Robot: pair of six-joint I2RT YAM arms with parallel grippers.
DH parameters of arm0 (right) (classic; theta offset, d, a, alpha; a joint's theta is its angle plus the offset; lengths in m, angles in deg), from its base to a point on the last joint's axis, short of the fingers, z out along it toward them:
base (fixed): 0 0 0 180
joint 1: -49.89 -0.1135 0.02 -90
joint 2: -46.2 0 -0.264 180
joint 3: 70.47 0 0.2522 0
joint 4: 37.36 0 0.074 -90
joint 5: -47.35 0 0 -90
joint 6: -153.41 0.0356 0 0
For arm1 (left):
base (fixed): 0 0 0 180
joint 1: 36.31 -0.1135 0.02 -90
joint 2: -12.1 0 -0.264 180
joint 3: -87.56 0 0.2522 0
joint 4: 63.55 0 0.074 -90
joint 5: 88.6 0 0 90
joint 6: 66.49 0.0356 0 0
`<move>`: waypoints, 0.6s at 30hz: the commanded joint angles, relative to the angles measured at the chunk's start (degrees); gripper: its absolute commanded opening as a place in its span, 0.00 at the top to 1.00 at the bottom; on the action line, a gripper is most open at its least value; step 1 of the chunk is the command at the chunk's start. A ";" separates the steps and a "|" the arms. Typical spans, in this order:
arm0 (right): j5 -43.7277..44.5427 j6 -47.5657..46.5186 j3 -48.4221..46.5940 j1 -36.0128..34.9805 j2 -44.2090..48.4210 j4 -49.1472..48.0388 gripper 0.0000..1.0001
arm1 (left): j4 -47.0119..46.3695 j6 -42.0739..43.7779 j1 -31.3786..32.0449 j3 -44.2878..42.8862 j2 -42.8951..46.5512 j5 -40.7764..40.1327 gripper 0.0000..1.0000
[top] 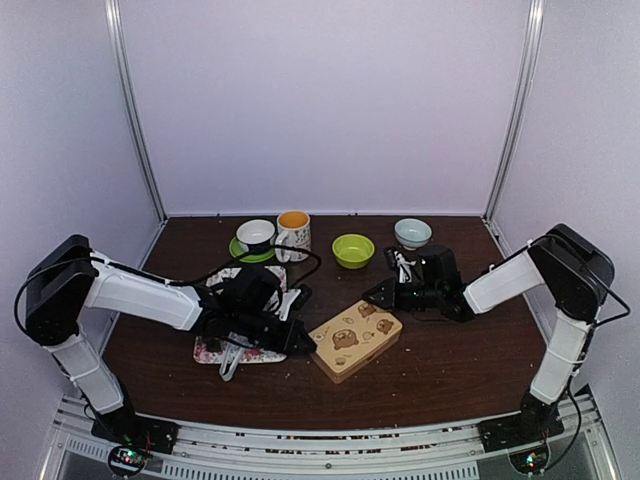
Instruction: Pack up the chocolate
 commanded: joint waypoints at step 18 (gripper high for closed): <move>-1.73 -0.10 13.73 -1.01 7.85 -4.00 1.00 | 5.78 4.07 6.19 -11.15 -1.45 0.06 1.00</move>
